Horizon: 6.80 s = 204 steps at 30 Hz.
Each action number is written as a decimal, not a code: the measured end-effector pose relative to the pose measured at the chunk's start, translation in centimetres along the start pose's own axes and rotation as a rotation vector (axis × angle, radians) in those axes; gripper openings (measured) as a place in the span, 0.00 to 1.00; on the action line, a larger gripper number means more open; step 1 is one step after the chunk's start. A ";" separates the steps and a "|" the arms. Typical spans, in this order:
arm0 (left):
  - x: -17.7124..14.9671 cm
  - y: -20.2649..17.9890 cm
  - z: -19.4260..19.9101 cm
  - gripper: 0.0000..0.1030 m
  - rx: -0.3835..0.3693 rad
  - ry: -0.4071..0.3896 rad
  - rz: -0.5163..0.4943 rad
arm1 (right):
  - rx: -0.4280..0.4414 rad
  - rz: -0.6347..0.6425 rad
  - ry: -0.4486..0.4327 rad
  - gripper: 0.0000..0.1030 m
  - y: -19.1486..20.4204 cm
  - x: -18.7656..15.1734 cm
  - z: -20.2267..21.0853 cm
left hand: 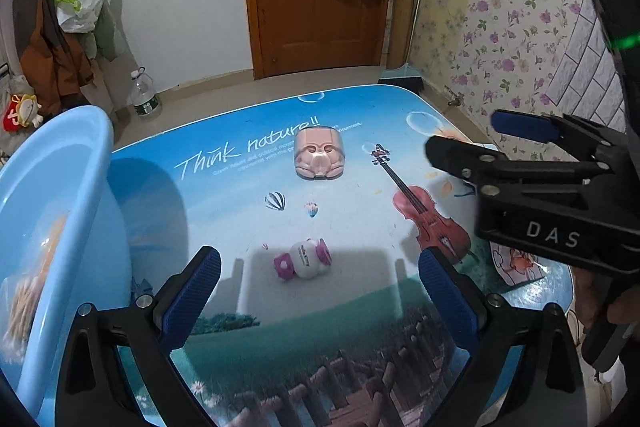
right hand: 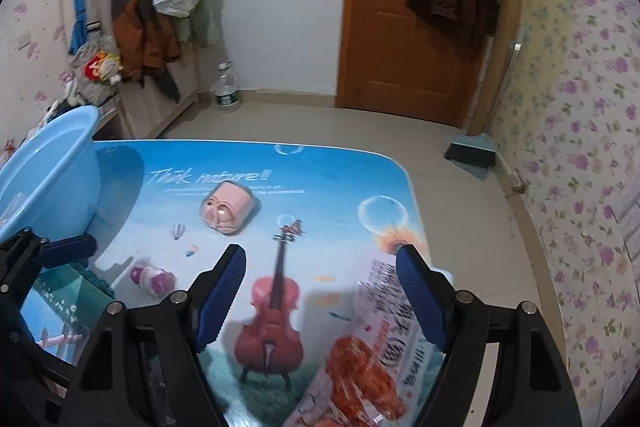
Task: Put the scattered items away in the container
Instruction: 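Reach the right gripper toward the pink doll head while the left gripper approaches the pink bottle, then close the right gripper on the doll head while the left gripper grasps the pink bottle, then lift and carry the doll head and pink bottle toward the blue basin with both grippers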
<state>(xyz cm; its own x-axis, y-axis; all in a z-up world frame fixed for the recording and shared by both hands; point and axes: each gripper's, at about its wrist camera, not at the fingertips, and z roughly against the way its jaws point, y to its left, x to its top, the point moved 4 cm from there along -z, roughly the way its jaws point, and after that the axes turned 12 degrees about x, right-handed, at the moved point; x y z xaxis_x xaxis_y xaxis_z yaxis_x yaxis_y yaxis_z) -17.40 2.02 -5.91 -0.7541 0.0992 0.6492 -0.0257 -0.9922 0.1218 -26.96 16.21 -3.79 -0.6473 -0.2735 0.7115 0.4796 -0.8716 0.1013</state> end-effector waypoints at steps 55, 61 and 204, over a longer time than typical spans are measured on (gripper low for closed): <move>0.1 0.9 -3.1 0.34 -0.072 0.046 -0.002 | 0.314 0.180 0.216 0.52 3.9 2.7 -11.3; -0.2 0.9 -2.9 0.34 -0.055 0.046 -0.003 | 0.296 0.167 0.209 0.52 4.0 2.5 -10.6; -4.0 18.1 17.1 0.34 0.232 -0.249 0.216 | 0.139 0.080 -0.207 0.52 18.8 -0.6 10.1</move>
<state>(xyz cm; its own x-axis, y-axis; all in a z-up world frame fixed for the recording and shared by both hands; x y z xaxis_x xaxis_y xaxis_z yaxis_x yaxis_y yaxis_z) -3.64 -15.07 6.58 -0.5435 -0.0664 0.8368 0.2862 -0.9518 0.1104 -11.57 4.13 4.70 -0.4754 -0.2380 0.8470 0.6106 -0.7823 0.1229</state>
